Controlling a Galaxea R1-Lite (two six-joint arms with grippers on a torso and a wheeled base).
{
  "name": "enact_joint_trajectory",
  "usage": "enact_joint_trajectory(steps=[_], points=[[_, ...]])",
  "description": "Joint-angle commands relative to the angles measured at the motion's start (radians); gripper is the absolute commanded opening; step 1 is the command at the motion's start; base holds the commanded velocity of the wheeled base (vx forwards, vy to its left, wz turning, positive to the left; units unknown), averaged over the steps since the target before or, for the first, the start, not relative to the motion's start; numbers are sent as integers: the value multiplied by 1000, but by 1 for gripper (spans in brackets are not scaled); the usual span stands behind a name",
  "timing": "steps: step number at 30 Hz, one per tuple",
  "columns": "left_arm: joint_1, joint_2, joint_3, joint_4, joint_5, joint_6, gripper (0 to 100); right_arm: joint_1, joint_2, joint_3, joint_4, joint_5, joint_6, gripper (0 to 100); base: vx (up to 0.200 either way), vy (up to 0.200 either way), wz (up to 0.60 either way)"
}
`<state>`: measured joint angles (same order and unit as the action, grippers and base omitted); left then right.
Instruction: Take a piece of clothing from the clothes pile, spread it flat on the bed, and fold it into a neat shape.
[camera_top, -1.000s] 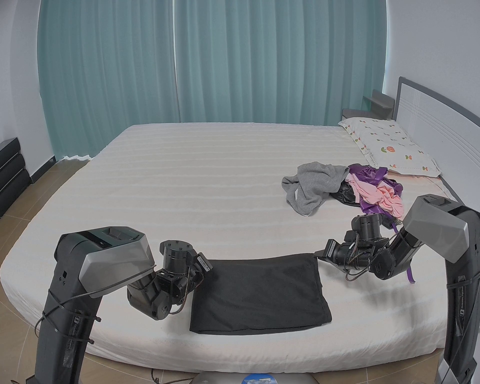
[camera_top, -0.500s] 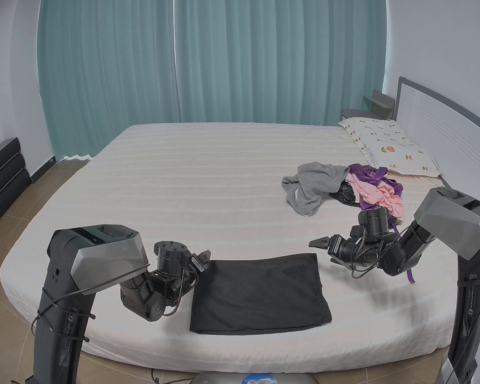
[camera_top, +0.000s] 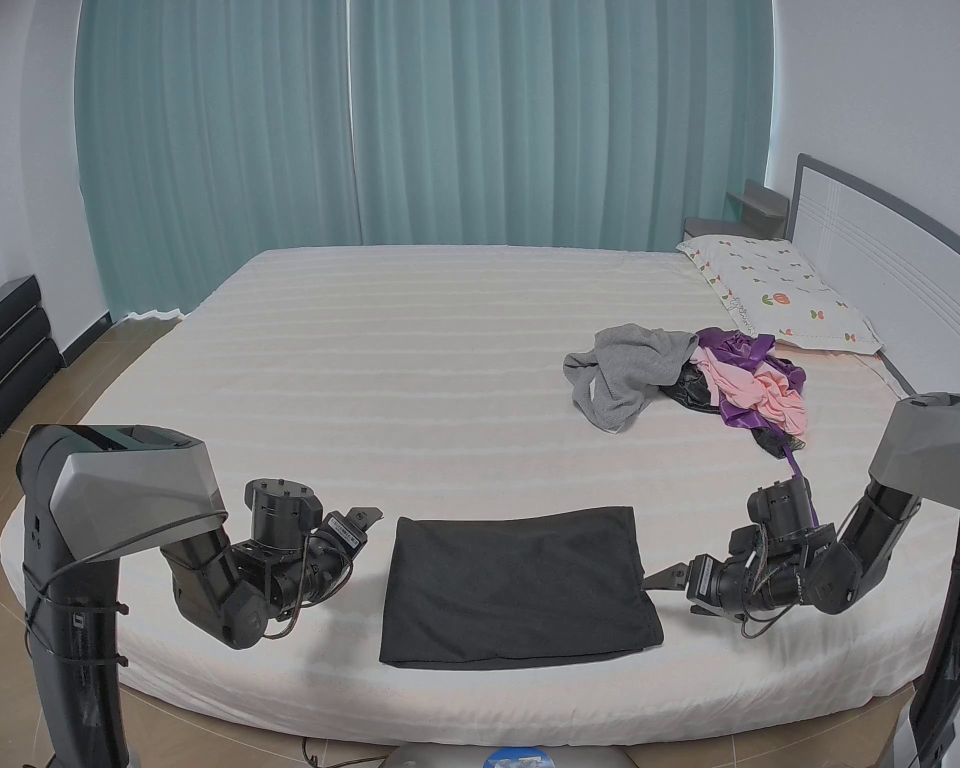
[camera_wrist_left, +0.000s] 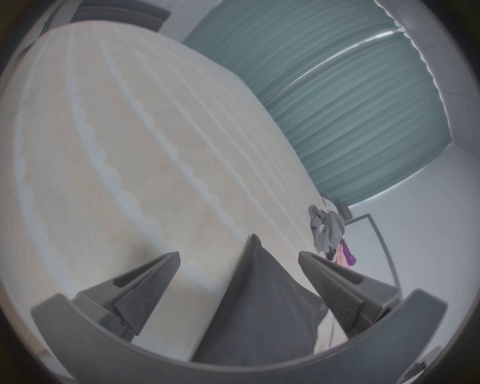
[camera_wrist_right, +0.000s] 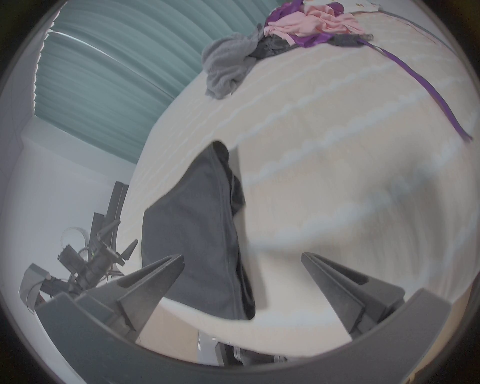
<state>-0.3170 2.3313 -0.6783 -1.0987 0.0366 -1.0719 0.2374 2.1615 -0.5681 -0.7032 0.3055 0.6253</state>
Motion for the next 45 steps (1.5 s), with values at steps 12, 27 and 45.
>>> enact_joint_trajectory(steps=[12,27,45], points=[[6,-56,69,-20,-32,-37,100,68,46,114,-160,17,16,100,0,0,0],[6,-55,71,-20,-32,-36,100,75,54,154,-196,1,7,0,0,0,0],[6,-56,72,-20,-34,-36,100,66,34,168,-222,3,16,100,0,0,0]])
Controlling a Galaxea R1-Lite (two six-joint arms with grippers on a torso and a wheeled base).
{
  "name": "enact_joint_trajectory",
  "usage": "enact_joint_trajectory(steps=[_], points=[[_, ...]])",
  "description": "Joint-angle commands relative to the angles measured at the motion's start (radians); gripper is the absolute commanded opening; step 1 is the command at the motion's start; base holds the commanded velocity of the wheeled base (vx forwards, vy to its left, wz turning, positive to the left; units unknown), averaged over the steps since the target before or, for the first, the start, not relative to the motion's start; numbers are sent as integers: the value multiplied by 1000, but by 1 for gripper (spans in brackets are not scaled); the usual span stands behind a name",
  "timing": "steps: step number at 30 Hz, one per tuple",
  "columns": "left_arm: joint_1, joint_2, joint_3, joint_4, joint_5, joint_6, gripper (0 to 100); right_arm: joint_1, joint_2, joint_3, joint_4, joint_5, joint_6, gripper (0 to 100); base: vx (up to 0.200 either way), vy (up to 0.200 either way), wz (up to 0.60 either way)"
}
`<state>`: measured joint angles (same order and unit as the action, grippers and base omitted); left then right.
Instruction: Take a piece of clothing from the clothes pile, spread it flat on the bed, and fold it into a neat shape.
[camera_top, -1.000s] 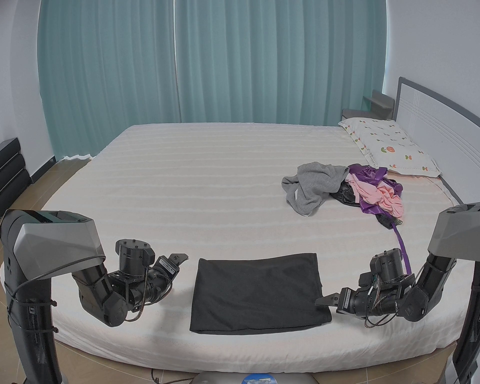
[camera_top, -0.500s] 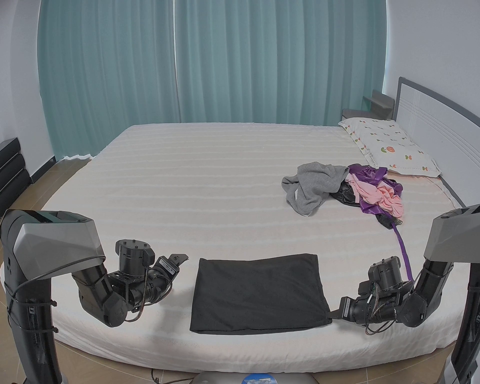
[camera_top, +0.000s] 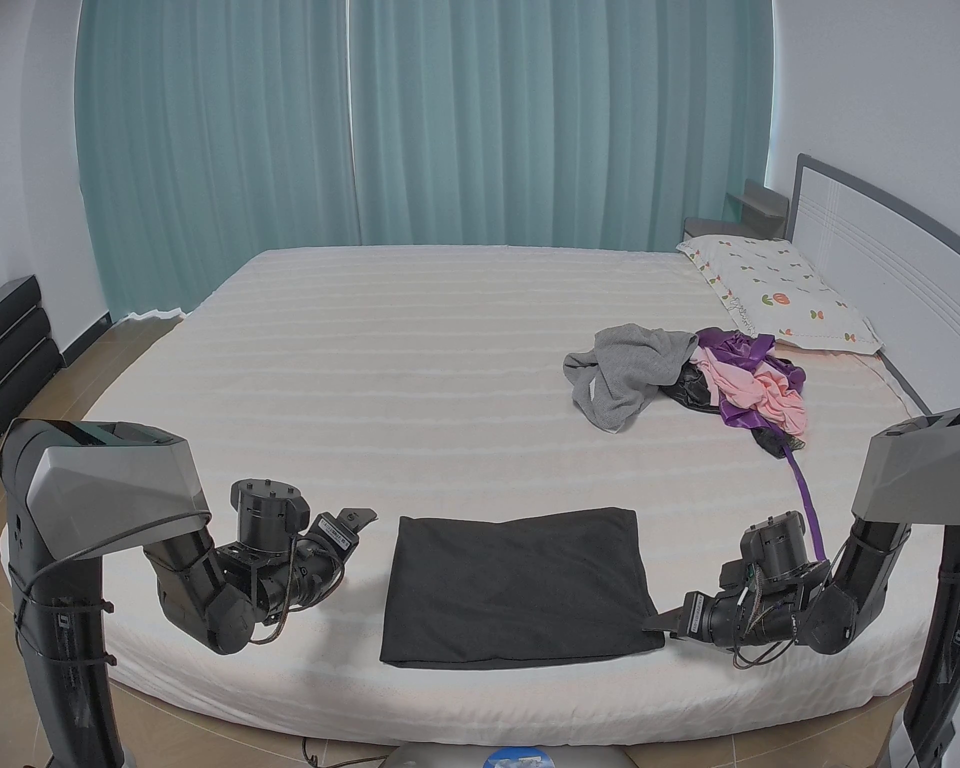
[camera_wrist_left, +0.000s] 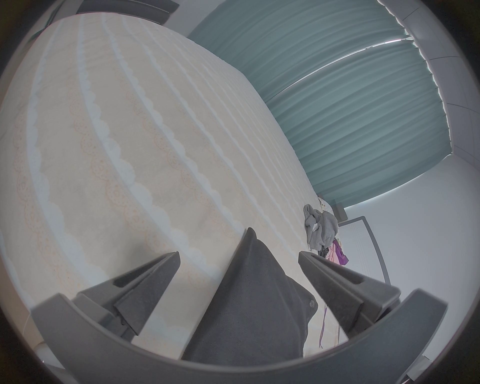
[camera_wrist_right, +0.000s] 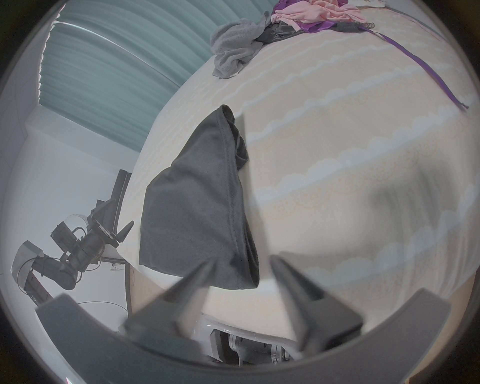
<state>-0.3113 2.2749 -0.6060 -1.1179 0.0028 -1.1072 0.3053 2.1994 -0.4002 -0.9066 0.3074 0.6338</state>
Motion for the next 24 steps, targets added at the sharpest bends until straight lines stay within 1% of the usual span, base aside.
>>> enact_joint_trajectory(steps=[1,6,9,12,14,24], points=[[0,0,0,0,0,-2,100,-3,-4,1,-28,1,7,100,0,0,0],[0,-2,0,0,-1,-2,100,-26,-1,11,-86,2,17,100,0,0,0],[-11,-11,15,0,-1,-5,100,-37,5,12,-107,2,50,100,0,0,0],[-26,-14,38,0,-1,-2,100,-38,3,12,-112,1,66,100,0,-200,0],[-45,-15,55,0,0,-2,100,-41,5,12,-112,1,69,100,0,0,0],[-48,-15,55,1,0,0,100,-45,11,11,-112,2,69,100,0,0,0]])
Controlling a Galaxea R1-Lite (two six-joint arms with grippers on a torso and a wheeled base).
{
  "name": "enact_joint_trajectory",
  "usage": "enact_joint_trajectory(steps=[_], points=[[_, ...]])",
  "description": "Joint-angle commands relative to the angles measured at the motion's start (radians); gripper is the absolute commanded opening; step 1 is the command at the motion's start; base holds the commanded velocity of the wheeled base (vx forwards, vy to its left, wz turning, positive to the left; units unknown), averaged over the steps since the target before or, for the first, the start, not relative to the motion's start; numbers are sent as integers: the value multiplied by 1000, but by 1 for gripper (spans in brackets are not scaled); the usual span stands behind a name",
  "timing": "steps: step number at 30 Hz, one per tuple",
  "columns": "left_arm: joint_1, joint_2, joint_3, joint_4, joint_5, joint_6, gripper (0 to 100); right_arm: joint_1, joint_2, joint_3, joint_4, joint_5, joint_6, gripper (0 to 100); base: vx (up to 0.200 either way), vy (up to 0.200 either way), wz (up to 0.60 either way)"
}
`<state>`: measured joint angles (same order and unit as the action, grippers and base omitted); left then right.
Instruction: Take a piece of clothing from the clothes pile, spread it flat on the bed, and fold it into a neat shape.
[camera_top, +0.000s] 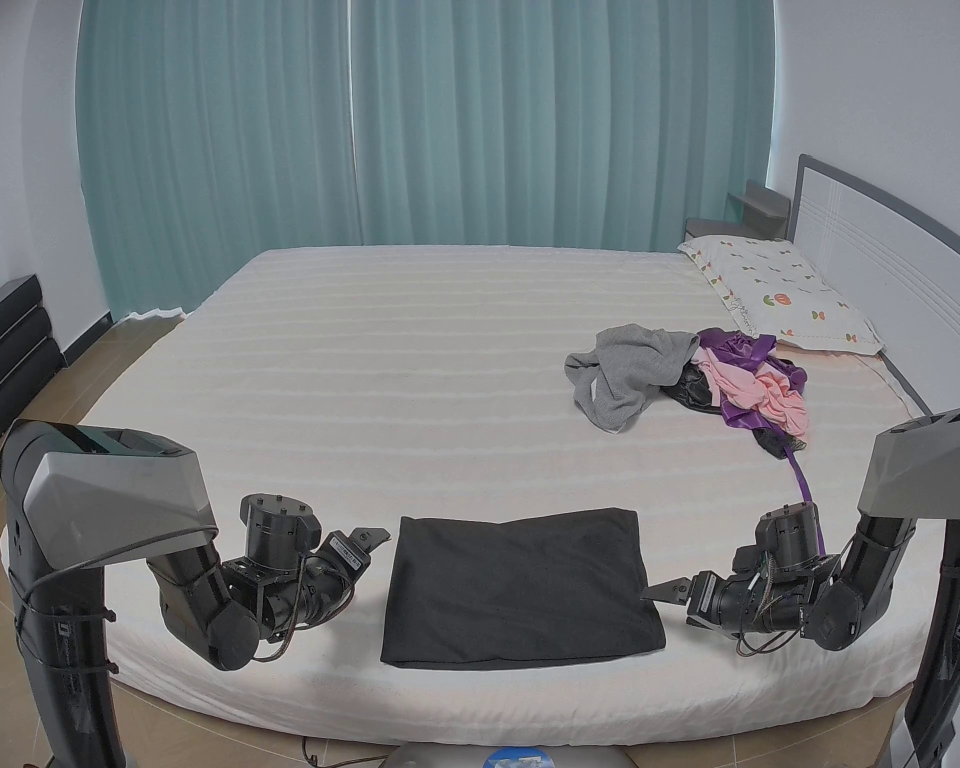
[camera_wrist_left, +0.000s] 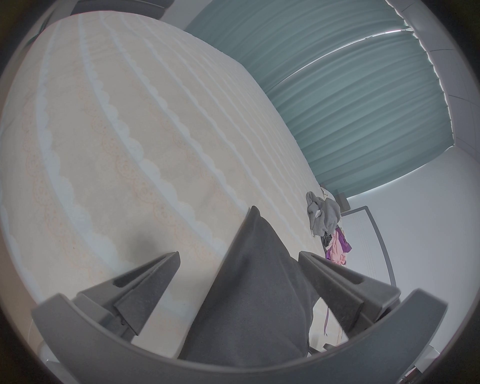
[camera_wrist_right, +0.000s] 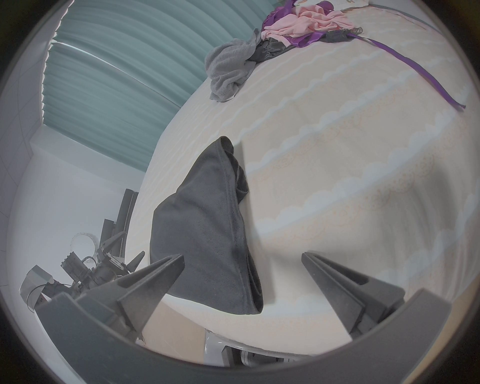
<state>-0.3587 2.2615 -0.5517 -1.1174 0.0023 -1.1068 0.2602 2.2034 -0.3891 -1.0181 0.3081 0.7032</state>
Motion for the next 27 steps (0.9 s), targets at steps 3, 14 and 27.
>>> enact_joint_trajectory(steps=[3,14,27], points=[[0,-2,3,1,1,-1,100,1,15,0,-2,0,-1,100,-200,0,0],[-2,9,-11,2,2,8,100,-1,22,-13,-4,0,-1,100,-109,0,0],[3,23,-50,4,1,58,100,1,27,-25,-45,0,50,100,0,-92,0]])
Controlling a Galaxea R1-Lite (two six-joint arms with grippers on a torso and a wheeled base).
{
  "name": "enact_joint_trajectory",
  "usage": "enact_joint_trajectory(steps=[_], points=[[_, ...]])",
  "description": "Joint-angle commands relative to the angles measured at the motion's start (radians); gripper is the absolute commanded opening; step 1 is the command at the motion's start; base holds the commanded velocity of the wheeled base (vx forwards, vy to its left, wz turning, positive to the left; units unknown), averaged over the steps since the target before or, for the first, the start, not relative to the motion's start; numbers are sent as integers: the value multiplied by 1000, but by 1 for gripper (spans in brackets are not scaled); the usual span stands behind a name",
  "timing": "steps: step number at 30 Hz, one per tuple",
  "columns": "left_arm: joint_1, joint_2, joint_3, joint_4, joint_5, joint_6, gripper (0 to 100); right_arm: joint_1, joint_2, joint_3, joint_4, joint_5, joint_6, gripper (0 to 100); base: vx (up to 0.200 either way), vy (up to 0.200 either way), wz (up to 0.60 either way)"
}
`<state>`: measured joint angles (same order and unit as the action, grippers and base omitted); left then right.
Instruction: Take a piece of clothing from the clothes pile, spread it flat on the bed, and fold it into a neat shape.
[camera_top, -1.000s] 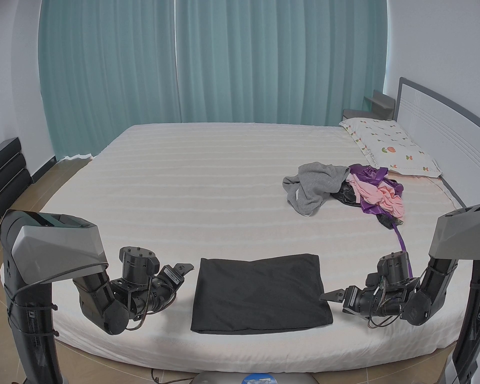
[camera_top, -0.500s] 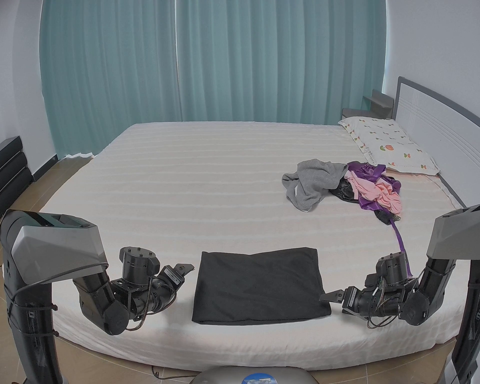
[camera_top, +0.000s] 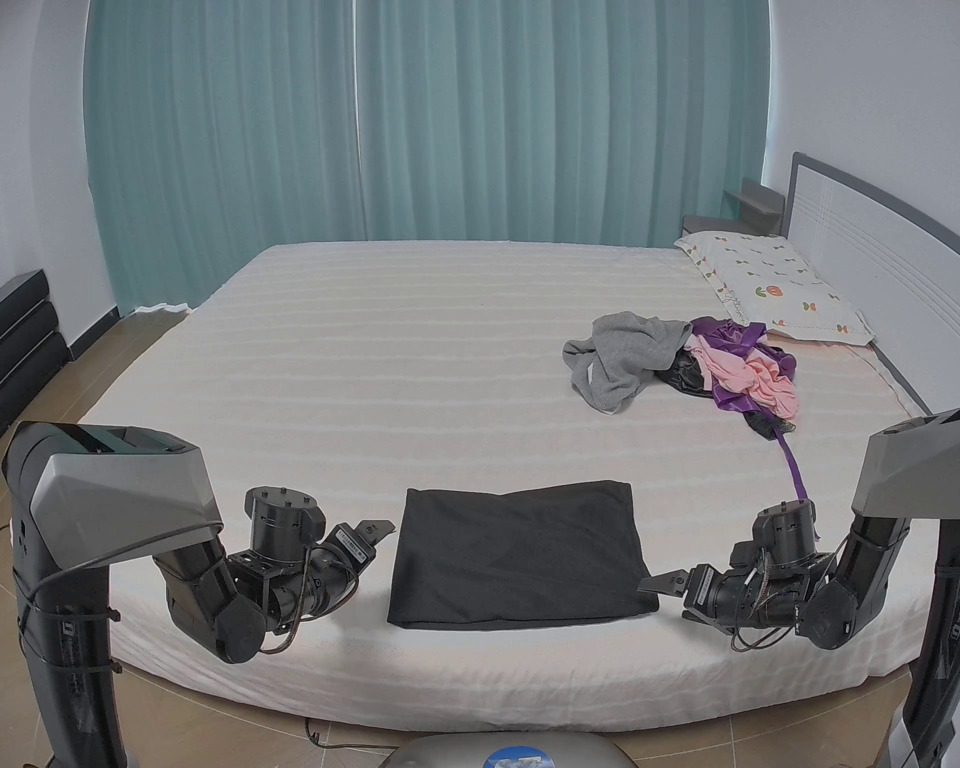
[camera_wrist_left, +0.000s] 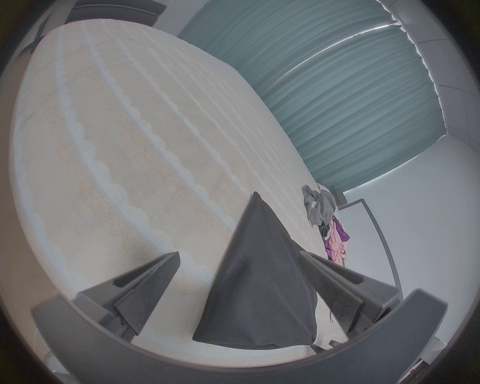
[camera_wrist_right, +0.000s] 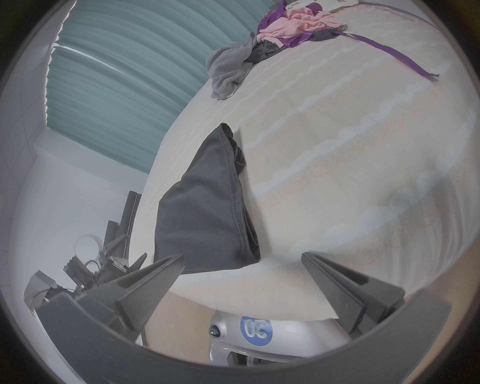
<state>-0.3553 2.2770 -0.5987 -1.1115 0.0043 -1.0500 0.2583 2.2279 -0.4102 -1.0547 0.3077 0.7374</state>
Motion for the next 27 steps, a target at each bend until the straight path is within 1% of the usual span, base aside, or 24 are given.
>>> enact_joint_trajectory(steps=[1,6,10,14,15,18,19,21,23,25,26,27], points=[[1,7,-4,-4,-1,1,100,2,3,-2,-28,-1,25,100,0,-200,0],[-1,12,-19,1,-3,2,100,-1,18,-1,-42,-2,25,100,0,-200,0],[9,27,-29,-4,-1,8,100,2,24,-1,-41,-1,25,100,0,0,0],[26,36,-27,-4,-1,45,100,2,29,-2,-42,-1,25,100,0,0,0],[41,48,-30,-4,-3,88,100,1,30,1,-42,-1,25,100,0,0,0],[62,79,-32,-8,0,151,100,1,33,5,-42,-1,25,100,0,0,0],[75,95,-32,-22,0,189,100,1,35,5,-42,-1,25,100,0,0,0],[98,104,-30,-51,-3,219,100,2,36,5,-42,-1,25,100,0,0,0],[111,119,-32,-85,-21,243,100,4,38,5,-42,-1,25,100,0,0,0],[113,130,-32,-90,-55,269,100,6,38,5,-42,-1,23,100,0,0,0],[113,133,-32,-93,-78,298,100,6,38,5,-42,-2,23,100,0,0,0],[113,133,-32,-94,-84,306,100,6,38,5,-42,-1,23,100,0,0,0]])
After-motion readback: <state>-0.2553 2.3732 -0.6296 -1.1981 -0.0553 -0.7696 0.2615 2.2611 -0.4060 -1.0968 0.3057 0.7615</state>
